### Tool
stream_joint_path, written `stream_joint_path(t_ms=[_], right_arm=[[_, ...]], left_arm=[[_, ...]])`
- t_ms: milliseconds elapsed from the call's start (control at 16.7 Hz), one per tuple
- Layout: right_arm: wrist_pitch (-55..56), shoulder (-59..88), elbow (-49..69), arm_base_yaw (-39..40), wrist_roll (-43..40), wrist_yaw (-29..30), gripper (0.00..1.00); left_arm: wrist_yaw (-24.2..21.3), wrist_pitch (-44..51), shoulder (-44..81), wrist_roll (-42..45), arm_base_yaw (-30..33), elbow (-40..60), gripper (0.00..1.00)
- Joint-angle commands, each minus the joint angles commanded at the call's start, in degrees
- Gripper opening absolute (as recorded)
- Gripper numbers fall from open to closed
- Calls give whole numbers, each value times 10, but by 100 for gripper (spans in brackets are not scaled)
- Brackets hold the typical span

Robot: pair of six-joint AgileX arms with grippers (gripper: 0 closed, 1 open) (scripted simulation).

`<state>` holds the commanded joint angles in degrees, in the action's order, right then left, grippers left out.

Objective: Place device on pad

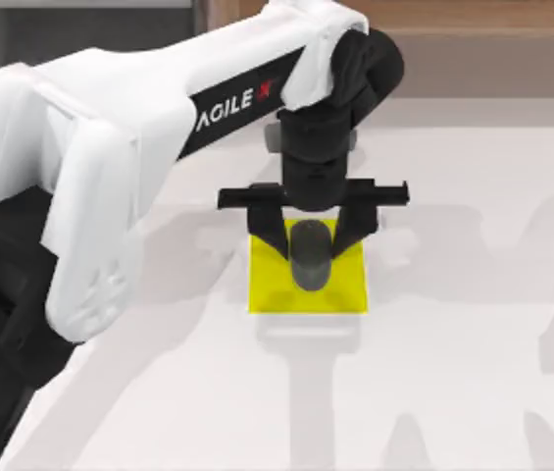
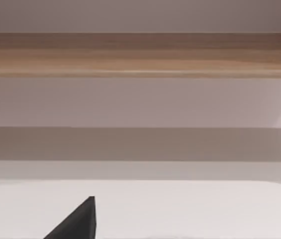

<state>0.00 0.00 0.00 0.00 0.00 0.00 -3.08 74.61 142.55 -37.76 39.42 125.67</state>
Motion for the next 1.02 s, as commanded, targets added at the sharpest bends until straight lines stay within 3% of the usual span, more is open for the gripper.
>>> stream_joint_path(t_ms=[480,1020], right_arm=[[0,0,0,0,0,0,100],[0,0,0,0,0,0,100]], left_arm=[[25,-38,5,4,-3,-11,0],[25,-38,5,4,-3,-11,68]])
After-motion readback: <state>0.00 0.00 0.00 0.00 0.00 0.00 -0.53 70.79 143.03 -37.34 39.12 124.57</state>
